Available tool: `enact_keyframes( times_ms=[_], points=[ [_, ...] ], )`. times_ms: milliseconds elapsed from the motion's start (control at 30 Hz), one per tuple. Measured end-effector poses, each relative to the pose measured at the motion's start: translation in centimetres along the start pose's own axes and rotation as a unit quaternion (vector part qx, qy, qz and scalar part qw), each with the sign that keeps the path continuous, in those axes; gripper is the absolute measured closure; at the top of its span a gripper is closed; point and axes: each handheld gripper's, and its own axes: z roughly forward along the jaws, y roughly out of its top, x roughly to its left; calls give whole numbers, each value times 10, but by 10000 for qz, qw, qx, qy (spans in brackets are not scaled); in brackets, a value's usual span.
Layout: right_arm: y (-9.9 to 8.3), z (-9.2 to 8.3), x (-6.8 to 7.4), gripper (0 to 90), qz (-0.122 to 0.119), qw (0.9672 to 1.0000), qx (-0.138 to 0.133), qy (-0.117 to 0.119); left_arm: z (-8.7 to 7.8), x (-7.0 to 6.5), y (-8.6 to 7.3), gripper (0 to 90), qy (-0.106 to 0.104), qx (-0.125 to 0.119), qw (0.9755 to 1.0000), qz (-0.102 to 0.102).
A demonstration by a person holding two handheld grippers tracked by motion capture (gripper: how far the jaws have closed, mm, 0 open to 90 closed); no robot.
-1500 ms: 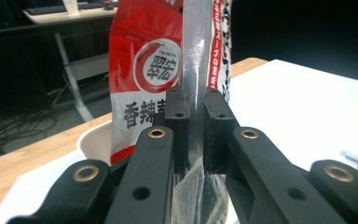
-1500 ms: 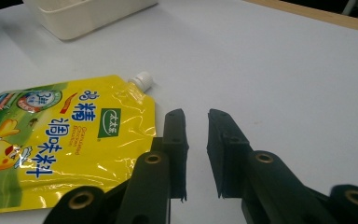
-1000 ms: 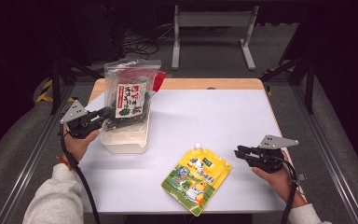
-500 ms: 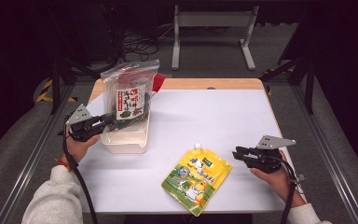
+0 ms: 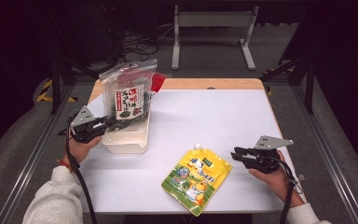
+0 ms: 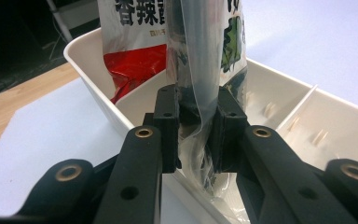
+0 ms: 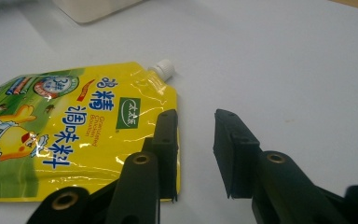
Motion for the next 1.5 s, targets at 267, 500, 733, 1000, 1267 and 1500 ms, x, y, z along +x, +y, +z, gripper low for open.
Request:
enact_keyframes(
  times_ms=[267, 500, 733, 1000, 1267, 1500],
  points=[
    [0, 4, 1, 681, -24, 10000, 58, 44, -6, -7, 11, 599, 487, 216, 9979, 369],
    [-2, 3, 1, 685, -13, 9999, 95, 54, -14, -6, 6, 733, 233, 401, 9981, 417],
    [-1, 6, 3, 678, -40, 9998, 117, 134, -5, -11, 11, 737, 410, 675, 9941, 738],
    [-1, 8, 4, 670, -33, 9997, 119, 226, 0, -12, 6, 710, 570, 567, 9940, 736],
    [1, 11, 6, 667, -79, 9995, 104, 273, 3, -13, 4, 730, 477, 622, 9933, 845],
    [2, 11, 6, 663, -102, 9994, 114, 300, 2, -13, 3, 745, 331, 639, 9951, 682]
  ],
)
